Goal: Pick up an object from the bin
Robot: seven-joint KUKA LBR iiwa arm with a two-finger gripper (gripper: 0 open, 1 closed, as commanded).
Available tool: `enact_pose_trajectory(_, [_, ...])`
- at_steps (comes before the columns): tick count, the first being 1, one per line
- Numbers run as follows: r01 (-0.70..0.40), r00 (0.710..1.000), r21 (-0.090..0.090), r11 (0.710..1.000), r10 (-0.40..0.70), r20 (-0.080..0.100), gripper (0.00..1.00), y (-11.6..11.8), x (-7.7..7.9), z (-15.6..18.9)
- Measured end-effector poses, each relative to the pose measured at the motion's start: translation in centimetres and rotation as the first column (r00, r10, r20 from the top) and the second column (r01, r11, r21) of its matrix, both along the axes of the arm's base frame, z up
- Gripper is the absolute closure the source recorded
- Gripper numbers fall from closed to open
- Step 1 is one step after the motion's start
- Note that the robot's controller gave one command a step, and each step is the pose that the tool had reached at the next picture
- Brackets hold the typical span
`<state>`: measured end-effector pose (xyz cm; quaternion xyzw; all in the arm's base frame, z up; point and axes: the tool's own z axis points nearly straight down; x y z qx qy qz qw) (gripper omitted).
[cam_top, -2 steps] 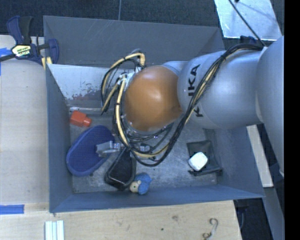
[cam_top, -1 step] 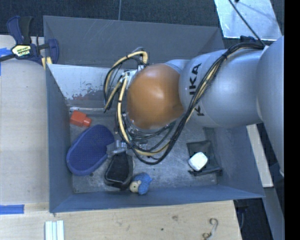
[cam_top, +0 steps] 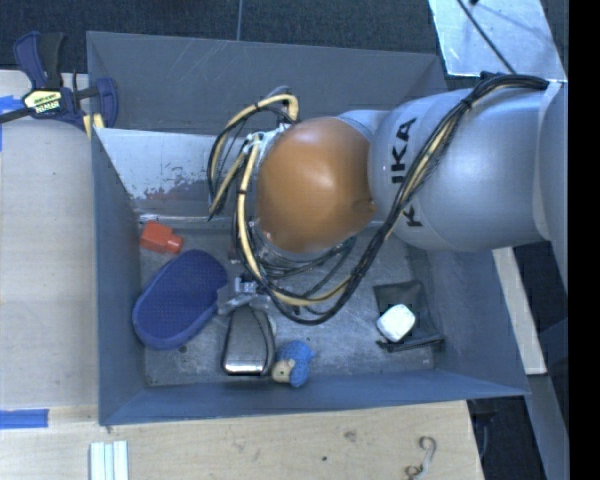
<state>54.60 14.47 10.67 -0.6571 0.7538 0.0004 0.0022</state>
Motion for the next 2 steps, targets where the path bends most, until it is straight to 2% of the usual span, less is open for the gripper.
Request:
enact_pose_trajectory(1, [0.008,1.0,0.001,1.0,-0.008,0.008,1.0,1.2,-0.4,10.4])
enact_pose_trajectory(2, [-0.357,0.934,-0.002,0.934,0.357,-0.006,1.0,-2.6,-5.5,5.7])
